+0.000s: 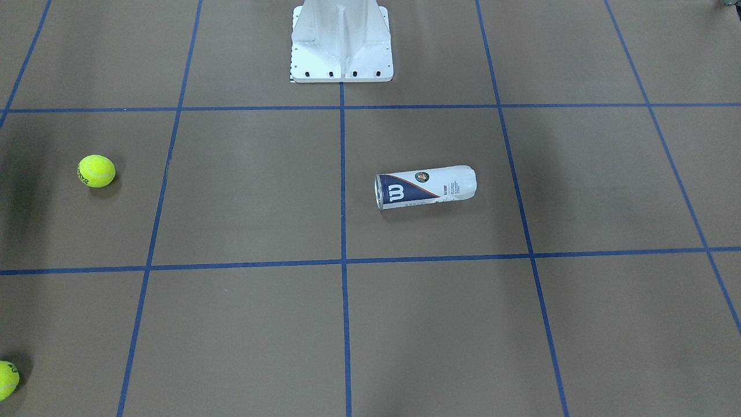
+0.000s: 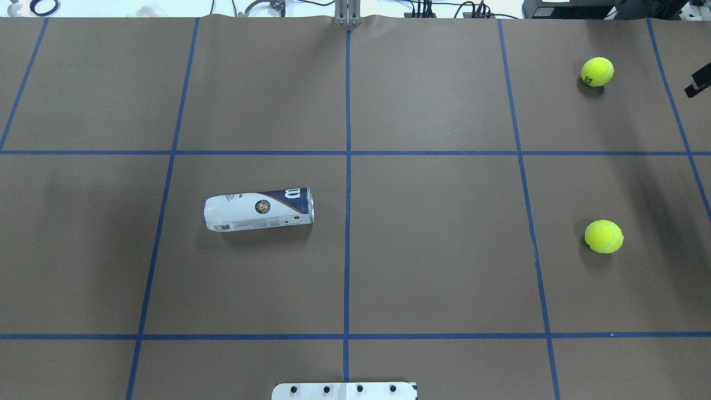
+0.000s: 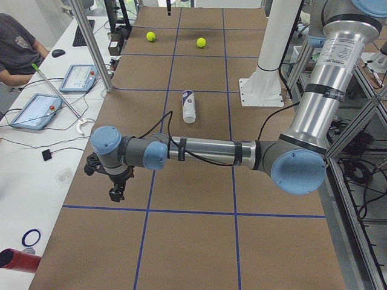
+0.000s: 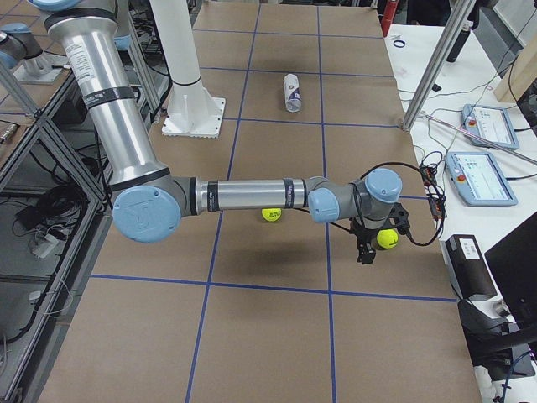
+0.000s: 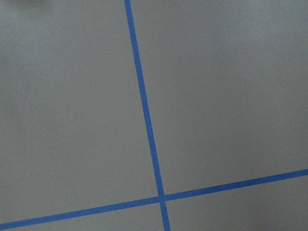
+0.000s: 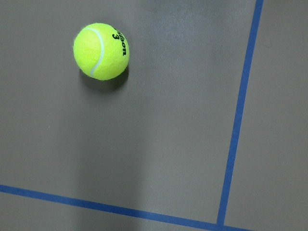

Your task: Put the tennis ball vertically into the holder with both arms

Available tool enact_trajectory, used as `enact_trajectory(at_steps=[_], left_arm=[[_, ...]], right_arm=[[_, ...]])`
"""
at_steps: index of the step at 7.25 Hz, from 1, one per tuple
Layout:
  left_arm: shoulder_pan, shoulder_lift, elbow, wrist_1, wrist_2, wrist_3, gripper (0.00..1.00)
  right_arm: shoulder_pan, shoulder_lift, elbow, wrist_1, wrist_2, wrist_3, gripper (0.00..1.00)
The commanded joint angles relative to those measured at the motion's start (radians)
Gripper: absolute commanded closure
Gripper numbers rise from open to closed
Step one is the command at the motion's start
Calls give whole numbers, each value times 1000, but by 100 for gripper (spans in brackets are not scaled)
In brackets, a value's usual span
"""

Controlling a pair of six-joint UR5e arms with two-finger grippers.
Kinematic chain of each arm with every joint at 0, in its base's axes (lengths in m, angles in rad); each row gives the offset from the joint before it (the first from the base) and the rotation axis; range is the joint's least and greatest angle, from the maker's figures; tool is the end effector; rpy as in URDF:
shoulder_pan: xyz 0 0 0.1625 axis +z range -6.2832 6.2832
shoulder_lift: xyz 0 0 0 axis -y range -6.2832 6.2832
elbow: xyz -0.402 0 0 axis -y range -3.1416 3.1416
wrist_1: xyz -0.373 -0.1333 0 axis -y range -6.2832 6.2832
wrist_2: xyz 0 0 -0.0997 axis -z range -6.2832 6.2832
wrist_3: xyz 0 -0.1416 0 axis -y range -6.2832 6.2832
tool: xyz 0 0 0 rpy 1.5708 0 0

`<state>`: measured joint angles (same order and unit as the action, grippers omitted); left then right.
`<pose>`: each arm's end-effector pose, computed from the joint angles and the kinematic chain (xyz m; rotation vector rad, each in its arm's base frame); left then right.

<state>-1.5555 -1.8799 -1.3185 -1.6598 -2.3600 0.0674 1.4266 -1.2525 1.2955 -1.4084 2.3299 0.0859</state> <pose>-0.0235 -0.6083 0.6085 0.1587 0.7844 0.1358 -0.0532 -0.6158 0.6085 0.1074 -0.7742 -0.1333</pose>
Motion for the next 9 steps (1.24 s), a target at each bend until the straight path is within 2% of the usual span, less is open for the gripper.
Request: enact_trajectory(at_steps=[1,5,7,9], left_arm=[[0,1,1,0,1,0,1],[8,4,-11,-5,-5,-8,1],[37,45,-94,-3,5,-8,1],[41,100,-90,-116,1,-6,0]], right_arm=[[5,-7,7,2,3,0,1],[5,-7,7,8,14,0,0],[5,-8,8,8,16,2,0],[5,-11,7,8,14,2,0]])
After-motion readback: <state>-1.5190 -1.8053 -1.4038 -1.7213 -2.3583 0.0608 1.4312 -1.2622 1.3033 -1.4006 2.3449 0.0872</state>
